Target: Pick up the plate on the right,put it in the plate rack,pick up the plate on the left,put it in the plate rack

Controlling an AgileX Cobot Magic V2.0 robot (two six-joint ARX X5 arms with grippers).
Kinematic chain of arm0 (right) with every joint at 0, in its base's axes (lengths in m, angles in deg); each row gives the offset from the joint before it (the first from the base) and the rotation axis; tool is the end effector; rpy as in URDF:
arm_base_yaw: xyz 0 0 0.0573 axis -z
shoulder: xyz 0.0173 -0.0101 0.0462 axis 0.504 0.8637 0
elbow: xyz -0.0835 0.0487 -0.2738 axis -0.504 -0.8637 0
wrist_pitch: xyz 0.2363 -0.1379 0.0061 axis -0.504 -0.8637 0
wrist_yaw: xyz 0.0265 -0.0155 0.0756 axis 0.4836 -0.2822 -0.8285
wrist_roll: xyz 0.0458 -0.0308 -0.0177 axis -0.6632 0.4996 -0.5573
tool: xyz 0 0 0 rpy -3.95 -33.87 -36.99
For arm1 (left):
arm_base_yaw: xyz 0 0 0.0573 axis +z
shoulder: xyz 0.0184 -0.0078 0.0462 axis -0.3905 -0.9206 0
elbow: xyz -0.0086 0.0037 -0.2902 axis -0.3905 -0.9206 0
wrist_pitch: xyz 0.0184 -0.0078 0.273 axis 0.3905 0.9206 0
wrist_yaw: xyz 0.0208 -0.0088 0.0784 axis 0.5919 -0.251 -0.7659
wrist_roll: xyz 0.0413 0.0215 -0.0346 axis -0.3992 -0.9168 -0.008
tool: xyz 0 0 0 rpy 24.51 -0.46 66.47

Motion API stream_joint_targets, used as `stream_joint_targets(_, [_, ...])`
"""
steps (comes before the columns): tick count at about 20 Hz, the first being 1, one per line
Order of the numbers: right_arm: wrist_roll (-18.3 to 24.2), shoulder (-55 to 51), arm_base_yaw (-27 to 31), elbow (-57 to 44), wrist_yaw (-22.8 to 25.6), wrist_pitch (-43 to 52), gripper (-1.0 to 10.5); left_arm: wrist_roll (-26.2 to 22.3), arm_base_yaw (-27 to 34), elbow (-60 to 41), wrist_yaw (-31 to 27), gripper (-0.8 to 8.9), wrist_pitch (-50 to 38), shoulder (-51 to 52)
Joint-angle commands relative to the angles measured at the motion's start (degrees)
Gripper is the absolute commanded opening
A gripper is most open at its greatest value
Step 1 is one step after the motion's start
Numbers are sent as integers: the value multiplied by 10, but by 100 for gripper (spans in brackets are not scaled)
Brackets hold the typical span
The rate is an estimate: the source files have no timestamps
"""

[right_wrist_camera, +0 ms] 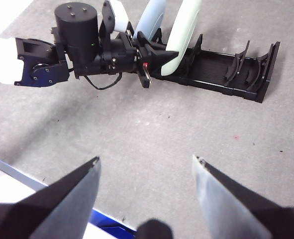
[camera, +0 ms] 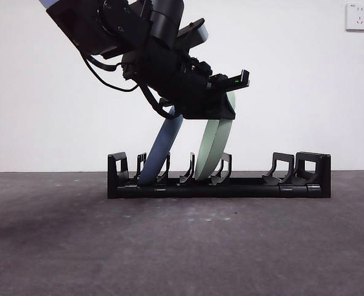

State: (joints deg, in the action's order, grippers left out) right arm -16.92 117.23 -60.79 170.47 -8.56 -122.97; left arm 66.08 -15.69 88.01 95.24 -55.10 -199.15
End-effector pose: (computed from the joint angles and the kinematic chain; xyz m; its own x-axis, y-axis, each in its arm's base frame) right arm 0.0540 0.0339 0.4771 0.6724 0.4568 -0.5824 -0.4562 0.8754 0.1600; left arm 0.3653 -0.2971 0.2289 0.6815 -0.6783 -0.2747 0.6932 0.7186 -0.0547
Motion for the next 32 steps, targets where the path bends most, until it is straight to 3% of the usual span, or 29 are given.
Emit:
stream_joint_targets(1, [2, -1, -2, -7, 1, -14, 315, -2, 0, -2, -1, -9, -4, -12])
stream_joint_targets(16, [2, -1, -2, -7, 4, -14, 315, -16, -8, -2, 7, 21, 43, -17])
stream_joint_targets(18, [2, -1, -2, -7, 4, -14, 315, -16, -8, -2, 7, 166, 44, -17])
stream_joint_targets(19, [2, -1, -2, -7, 4, -14, 315, -16, -8, -2, 7, 192, 45, -17])
stream_joint_targets(32, [5, -1, -2, -7, 5, -14, 315, -5, -14, -2, 20, 193, 96, 39])
